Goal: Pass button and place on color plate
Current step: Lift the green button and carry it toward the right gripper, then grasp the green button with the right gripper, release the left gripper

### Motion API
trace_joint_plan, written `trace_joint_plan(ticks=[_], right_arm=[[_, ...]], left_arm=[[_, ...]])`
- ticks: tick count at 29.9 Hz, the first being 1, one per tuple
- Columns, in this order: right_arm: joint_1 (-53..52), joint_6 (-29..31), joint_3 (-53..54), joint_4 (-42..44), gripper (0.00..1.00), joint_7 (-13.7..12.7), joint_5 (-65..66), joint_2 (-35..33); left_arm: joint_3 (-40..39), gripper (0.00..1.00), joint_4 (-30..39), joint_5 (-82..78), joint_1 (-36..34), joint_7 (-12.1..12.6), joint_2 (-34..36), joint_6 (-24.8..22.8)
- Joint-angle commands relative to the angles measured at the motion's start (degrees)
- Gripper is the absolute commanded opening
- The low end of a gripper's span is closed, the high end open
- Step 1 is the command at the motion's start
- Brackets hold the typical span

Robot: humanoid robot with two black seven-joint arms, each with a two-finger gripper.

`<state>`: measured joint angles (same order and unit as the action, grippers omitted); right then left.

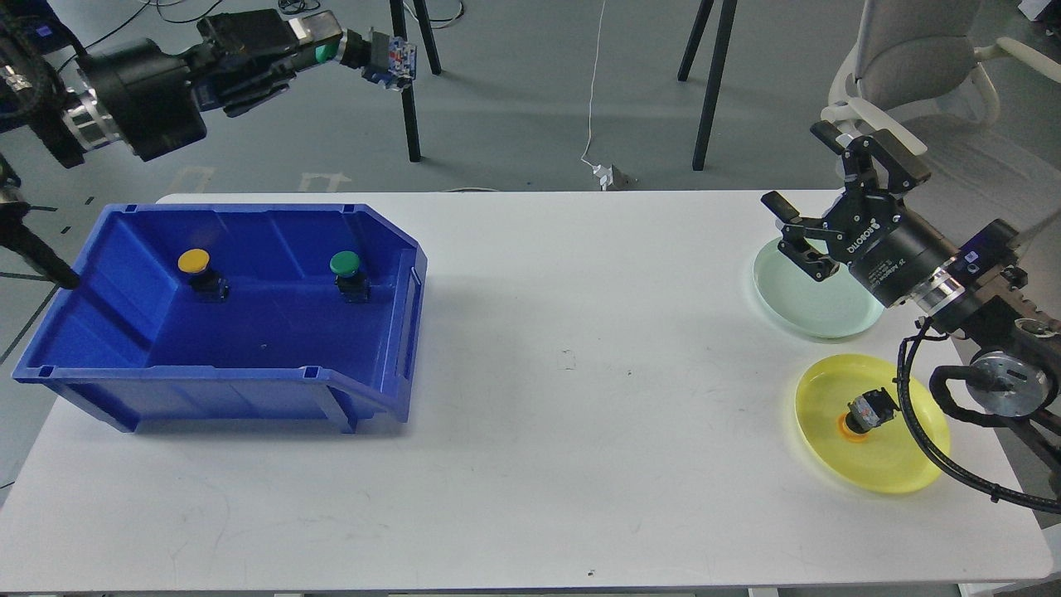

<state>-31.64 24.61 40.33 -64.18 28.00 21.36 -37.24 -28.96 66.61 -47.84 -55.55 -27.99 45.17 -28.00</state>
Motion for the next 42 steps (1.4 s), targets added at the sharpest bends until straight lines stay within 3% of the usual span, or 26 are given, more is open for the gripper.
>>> trace_joint_plan(ticks=[1, 6, 12, 25, 42], right_arm=[[0.0, 0.1, 1.4, -0.3, 0.97, 0.0, 0.0, 0.0], [0.0, 0.1, 1.7, -3.0, 0.97, 0.0, 0.2, -0.2], [0.1, 0.2, 1.1, -7.9, 0.97, 0.0, 1.8, -0.7], [0.1, 0.0, -0.6, -15.0, 0.87, 0.0, 4.6, 2.7], [-6.1, -0.7, -5.9, -14.5, 0.80, 0.0, 4.0, 6.4]], left_arm=[[-0.4, 0.24, -0.3, 3.0, 2.5, 0.0, -10.4, 0.0], [-0.2, 0.24, -0.5, 3.1, 4.7, 0.0, -20.1, 0.0], [0.4, 0.24, -2.4, 3.0, 5.8, 0.0, -24.3, 0.0], [0.4, 0.25, -2.6, 3.0, 6.0, 0.0, -24.3, 0.0], [0.4, 0.25, -2.6, 3.0, 5.9, 0.0, -24.4, 0.0]])
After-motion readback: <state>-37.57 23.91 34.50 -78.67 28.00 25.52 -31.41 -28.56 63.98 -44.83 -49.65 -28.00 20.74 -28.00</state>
